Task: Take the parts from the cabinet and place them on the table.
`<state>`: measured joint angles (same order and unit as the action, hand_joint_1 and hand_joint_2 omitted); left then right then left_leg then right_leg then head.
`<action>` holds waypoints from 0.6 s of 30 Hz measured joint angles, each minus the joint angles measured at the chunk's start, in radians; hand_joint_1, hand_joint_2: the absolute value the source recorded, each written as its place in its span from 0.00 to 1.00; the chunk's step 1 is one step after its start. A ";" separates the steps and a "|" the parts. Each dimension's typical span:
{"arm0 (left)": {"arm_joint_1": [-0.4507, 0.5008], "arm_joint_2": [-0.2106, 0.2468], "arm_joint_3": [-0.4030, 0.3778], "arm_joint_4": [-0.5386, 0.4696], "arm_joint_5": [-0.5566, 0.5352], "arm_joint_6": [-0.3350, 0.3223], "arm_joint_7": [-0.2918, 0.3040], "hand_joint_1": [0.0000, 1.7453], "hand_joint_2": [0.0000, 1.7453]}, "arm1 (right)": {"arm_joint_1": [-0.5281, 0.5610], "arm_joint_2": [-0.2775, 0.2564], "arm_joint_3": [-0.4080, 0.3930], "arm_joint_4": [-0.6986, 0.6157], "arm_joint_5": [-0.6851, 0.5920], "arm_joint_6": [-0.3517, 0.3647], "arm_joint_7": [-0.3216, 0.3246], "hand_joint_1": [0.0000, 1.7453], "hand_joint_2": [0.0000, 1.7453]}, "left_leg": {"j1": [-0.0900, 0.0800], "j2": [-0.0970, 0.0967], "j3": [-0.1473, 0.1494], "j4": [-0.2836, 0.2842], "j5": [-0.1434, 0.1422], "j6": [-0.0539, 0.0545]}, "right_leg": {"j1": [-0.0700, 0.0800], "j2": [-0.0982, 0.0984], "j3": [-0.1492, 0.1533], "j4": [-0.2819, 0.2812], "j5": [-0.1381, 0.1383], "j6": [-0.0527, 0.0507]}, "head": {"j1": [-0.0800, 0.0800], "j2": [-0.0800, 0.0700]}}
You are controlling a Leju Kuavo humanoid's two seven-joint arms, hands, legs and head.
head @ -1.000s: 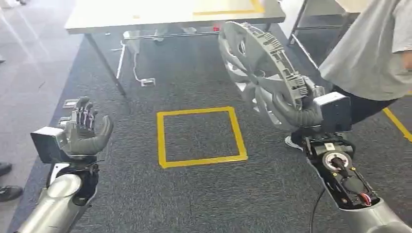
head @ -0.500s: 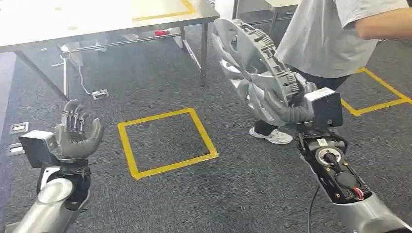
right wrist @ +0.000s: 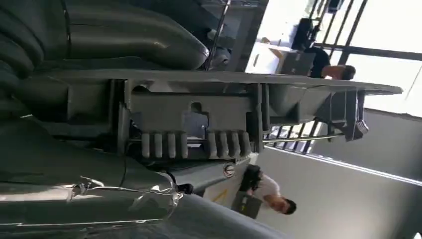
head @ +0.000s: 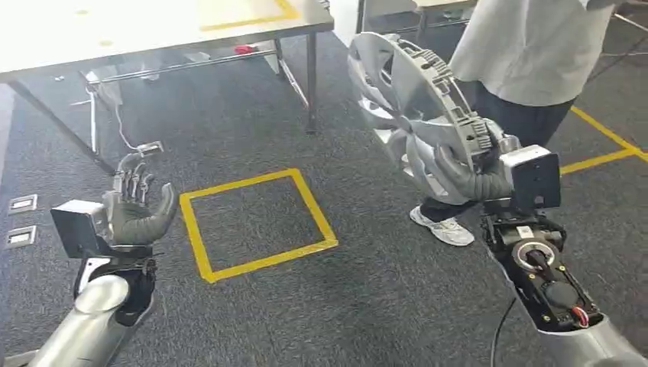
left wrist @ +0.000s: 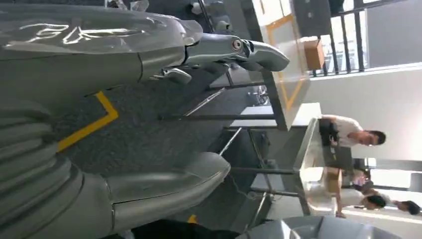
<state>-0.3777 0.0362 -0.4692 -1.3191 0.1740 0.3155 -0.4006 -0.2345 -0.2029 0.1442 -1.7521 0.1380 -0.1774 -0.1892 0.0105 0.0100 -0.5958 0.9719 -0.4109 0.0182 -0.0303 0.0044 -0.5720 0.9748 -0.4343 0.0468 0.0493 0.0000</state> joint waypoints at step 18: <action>0.004 -0.006 0.000 -0.033 0.003 0.013 -0.004 0.00 1.00 | -0.004 0.000 0.000 -0.019 0.008 0.002 0.017 1.00 1.00 | 0.016 0.015 0.067 -0.101 0.028 0.004 | 0.002 0.002 -0.051 0.113 -0.065 0.001 | -0.028 0.000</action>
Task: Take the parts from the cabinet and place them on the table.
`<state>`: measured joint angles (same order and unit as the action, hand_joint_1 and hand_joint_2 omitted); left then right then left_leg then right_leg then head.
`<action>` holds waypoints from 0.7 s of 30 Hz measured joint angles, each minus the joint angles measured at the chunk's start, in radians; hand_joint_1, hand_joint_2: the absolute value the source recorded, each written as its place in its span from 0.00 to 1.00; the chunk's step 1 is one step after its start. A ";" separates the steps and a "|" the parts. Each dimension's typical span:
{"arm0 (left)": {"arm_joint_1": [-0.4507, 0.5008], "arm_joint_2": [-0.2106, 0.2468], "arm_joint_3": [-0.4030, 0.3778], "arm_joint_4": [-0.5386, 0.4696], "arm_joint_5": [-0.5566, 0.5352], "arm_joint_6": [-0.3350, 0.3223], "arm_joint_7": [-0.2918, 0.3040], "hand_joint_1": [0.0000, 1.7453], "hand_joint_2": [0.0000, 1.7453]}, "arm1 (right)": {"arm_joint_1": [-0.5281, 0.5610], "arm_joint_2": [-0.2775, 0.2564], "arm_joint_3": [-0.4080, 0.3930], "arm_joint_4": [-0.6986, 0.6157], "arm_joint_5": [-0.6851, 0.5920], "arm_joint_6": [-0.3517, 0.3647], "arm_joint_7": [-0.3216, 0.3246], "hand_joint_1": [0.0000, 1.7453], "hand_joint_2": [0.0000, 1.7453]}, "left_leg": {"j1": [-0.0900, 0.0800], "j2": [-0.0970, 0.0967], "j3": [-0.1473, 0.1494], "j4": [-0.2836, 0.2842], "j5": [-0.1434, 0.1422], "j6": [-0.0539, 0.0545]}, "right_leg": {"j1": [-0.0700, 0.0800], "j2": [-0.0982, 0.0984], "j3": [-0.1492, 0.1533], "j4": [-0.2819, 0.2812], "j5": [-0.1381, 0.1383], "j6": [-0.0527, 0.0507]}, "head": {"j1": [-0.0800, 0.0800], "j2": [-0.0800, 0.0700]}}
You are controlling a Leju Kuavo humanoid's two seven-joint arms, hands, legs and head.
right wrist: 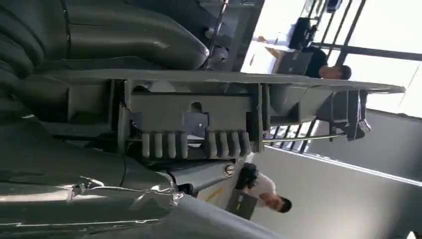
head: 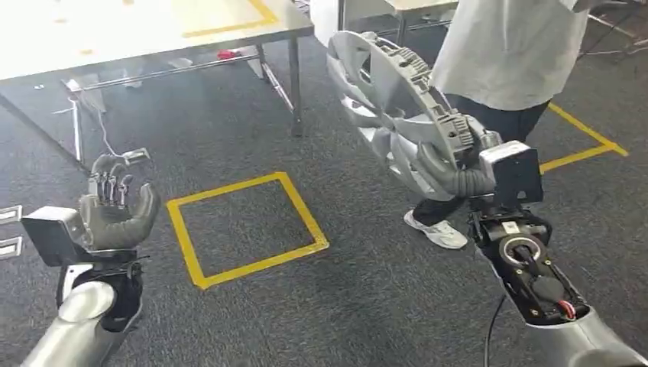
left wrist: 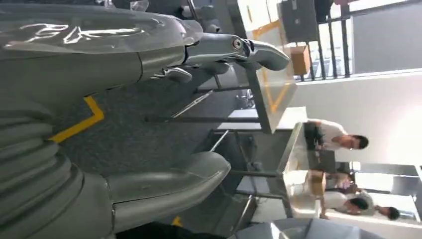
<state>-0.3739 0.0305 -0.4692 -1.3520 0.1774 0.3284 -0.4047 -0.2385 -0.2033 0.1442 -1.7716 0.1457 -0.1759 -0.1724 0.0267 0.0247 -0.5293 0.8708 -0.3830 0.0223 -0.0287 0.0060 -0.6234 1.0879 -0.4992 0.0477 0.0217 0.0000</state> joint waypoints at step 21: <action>0.025 0.002 -0.001 -0.017 -0.004 0.004 0.000 0.00 1.00 | 0.018 0.002 0.004 -0.013 0.003 -0.013 0.002 1.00 1.00 | -0.022 -0.018 -0.189 0.265 -0.029 -0.009 | 0.013 0.017 0.054 -0.095 0.046 -0.041 | -0.017 0.000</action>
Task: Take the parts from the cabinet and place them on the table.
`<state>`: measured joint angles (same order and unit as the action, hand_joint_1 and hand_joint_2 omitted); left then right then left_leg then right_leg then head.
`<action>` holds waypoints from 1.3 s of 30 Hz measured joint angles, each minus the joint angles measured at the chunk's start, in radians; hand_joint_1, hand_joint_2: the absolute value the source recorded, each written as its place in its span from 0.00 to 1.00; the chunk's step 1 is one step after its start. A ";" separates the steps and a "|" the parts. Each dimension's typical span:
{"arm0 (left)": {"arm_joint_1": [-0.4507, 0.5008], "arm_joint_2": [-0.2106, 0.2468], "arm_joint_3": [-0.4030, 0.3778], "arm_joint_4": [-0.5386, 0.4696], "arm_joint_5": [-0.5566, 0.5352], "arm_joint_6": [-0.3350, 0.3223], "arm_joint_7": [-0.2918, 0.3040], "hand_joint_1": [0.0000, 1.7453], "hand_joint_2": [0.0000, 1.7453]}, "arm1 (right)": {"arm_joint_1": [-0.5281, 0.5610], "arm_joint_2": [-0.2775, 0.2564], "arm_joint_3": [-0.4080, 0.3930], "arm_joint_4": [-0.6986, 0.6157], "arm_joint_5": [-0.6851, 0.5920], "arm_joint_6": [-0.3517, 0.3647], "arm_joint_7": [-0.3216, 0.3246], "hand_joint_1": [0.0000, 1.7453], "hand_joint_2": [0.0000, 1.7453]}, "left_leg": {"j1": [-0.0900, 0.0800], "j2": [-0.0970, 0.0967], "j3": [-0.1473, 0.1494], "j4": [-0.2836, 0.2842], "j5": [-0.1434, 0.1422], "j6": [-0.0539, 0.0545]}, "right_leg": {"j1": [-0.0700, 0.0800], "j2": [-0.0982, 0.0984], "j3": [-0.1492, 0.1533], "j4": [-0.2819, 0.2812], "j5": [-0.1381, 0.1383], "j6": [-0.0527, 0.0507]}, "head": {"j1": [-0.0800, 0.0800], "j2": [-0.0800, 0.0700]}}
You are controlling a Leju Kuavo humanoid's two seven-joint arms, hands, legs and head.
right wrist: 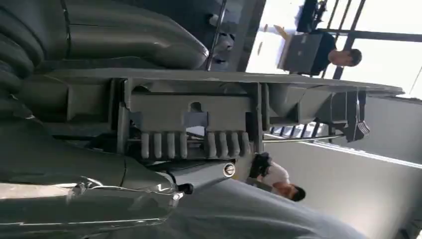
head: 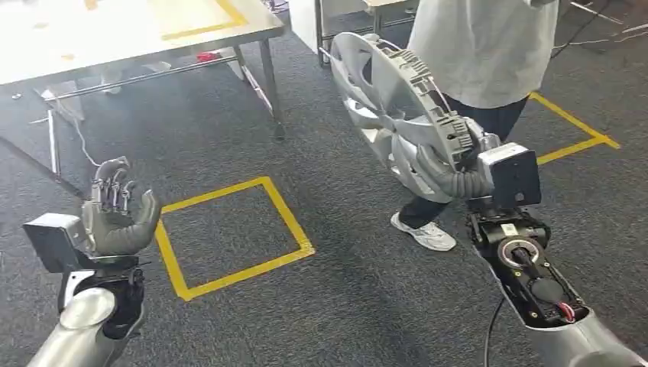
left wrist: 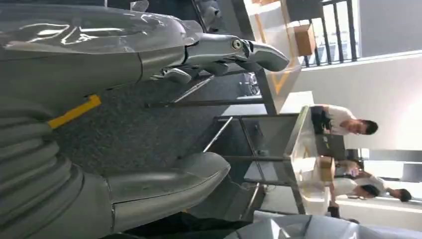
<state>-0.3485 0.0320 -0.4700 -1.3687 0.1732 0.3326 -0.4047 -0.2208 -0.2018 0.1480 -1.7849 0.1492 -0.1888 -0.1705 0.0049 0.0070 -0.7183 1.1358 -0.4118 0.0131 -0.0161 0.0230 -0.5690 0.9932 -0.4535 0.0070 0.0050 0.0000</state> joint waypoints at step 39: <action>-0.015 0.000 0.000 -0.009 -0.006 -0.009 -0.004 0.00 1.00 | -0.005 0.007 -0.002 0.000 0.032 0.021 -0.011 1.00 1.00 | -0.012 -0.006 0.084 -0.193 0.047 0.018 | -0.004 -0.042 0.055 0.023 -0.095 0.037 | 0.007 0.000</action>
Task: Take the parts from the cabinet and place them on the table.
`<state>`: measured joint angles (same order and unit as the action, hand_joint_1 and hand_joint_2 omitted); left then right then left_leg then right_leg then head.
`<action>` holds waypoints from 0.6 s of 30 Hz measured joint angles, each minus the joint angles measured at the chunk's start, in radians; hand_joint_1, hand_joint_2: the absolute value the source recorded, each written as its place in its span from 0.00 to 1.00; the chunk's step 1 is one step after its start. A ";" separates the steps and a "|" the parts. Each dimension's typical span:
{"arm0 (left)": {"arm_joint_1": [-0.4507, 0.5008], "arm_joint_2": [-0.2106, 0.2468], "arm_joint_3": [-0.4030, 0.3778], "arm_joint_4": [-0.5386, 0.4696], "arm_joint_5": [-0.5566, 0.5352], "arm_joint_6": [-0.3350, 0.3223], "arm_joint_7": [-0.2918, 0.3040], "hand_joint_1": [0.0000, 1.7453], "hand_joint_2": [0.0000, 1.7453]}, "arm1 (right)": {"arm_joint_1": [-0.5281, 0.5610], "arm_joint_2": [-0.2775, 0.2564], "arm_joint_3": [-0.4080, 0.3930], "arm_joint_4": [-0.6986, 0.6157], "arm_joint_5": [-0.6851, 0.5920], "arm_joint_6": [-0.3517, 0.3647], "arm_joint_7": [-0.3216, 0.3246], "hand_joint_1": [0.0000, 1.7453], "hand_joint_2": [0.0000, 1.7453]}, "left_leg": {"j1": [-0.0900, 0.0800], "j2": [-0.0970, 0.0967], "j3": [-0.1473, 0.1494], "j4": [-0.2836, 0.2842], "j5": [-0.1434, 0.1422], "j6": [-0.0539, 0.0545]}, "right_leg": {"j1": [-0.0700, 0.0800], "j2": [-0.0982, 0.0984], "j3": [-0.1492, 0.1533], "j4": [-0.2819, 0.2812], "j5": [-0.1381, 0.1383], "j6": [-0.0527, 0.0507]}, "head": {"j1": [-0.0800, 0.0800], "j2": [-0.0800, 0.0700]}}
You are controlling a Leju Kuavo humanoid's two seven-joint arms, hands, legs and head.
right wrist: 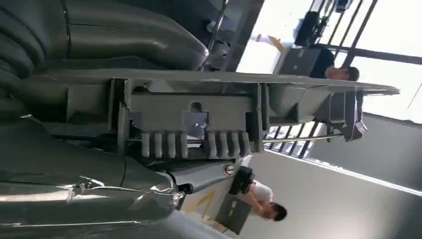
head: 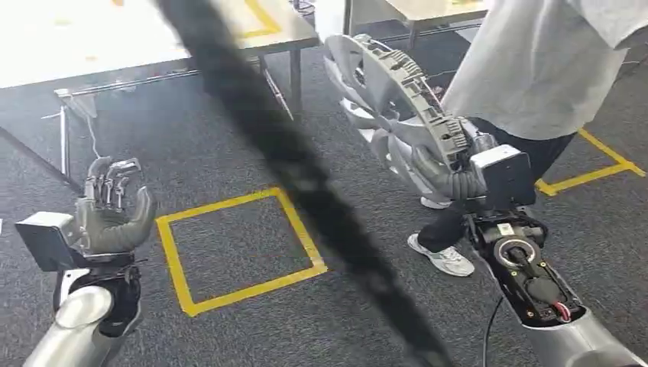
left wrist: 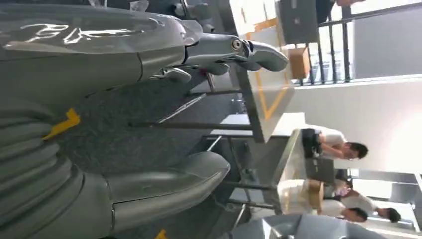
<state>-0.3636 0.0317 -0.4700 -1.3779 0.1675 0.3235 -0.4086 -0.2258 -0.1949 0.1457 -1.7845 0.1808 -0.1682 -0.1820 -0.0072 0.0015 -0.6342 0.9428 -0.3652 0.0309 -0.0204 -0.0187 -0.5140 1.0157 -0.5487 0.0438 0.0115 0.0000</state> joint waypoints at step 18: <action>0.006 -0.002 0.000 0.002 -0.002 0.001 0.002 0.00 1.00 | 0.003 0.002 0.000 -0.001 0.000 0.000 -0.002 1.00 1.00 | 0.006 -0.015 -0.112 0.303 -0.155 -0.048 | -0.007 0.018 -0.031 -0.046 0.093 -0.041 | 0.011 0.000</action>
<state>-0.3577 0.0301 -0.4700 -1.3760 0.1652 0.3243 -0.4063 -0.2230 -0.1931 0.1461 -1.7857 0.1808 -0.1686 -0.1839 -0.0015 -0.0137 -0.7463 1.2455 -0.5206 -0.0175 -0.0275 -0.0004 -0.5445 0.9701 -0.4558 0.0029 0.0229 0.0000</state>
